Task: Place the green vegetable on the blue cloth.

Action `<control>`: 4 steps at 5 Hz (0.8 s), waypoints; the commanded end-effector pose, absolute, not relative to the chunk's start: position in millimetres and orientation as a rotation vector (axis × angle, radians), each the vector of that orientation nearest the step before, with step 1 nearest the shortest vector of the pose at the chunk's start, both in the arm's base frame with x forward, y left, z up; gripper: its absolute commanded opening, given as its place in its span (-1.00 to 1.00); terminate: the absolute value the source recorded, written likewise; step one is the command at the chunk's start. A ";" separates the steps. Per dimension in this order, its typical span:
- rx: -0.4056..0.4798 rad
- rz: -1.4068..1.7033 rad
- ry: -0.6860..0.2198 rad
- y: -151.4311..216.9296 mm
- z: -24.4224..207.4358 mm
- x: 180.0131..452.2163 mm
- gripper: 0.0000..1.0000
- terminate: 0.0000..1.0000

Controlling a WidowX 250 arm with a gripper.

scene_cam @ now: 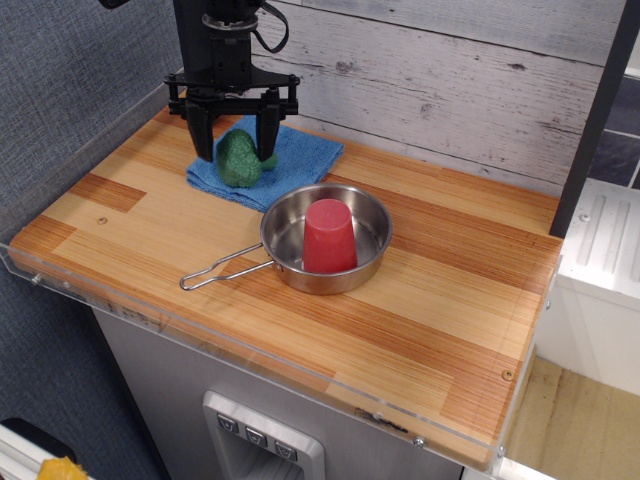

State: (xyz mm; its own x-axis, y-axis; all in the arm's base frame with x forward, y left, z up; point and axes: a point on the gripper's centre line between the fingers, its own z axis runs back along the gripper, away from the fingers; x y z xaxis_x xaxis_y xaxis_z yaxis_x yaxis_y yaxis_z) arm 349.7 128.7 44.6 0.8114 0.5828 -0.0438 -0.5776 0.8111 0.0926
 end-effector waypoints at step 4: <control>0.115 0.550 -0.096 83.6 123.3 346.4 1.00 -1.00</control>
State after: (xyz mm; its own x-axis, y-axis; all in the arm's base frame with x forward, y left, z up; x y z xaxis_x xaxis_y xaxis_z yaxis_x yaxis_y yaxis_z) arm 347.9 82.1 100.4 0.8543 0.5166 0.0572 -0.5197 0.8484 0.1003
